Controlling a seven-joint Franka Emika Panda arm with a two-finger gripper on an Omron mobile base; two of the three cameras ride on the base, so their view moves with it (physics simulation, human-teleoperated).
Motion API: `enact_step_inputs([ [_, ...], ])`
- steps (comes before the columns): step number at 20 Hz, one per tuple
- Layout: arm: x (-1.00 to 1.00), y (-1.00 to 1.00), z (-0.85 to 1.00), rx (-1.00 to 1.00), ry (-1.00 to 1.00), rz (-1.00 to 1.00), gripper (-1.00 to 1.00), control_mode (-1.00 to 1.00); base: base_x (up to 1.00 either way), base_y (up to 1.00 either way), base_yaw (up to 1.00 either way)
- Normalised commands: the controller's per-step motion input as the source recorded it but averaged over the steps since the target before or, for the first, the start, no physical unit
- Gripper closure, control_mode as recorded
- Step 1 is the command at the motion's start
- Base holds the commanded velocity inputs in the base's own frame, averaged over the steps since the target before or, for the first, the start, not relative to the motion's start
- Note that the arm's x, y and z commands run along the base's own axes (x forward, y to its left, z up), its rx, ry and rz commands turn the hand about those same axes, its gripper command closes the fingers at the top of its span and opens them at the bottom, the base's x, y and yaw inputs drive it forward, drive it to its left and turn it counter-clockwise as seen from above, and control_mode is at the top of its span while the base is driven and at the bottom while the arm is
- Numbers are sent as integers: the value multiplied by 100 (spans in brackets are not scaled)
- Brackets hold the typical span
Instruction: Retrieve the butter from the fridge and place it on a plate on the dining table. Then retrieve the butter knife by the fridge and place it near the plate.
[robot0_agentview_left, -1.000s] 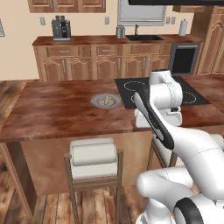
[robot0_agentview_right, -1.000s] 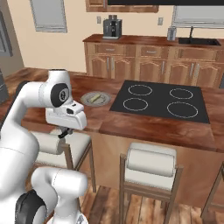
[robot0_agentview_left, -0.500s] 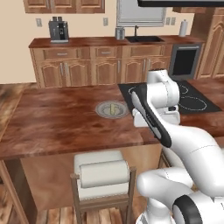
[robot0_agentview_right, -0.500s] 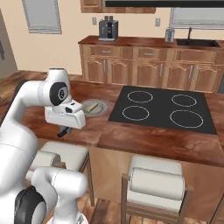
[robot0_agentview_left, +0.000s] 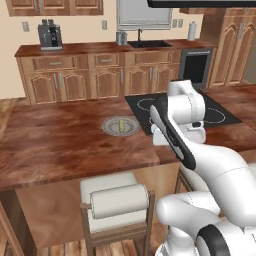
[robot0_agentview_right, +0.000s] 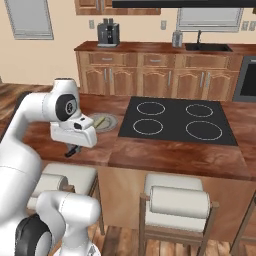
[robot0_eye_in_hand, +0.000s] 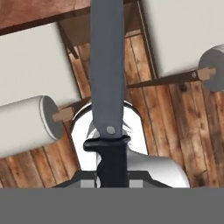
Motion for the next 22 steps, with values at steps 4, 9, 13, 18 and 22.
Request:
enact_step_inputs([
  [4,95,10,-1,0,-12,-7,100,-100,0,0,0],
  [9,100,0,-1,3,-7,0,100,-100,0,0,0],
  [13,100,0,-7,2,-1,0,100,-100,0,0,0],
  [18,100,-5,-32,0,0,5,100,-100,0,0,0],
  [22,96,-37,-49,0,-2,6,100,-100,0,0,0],
])
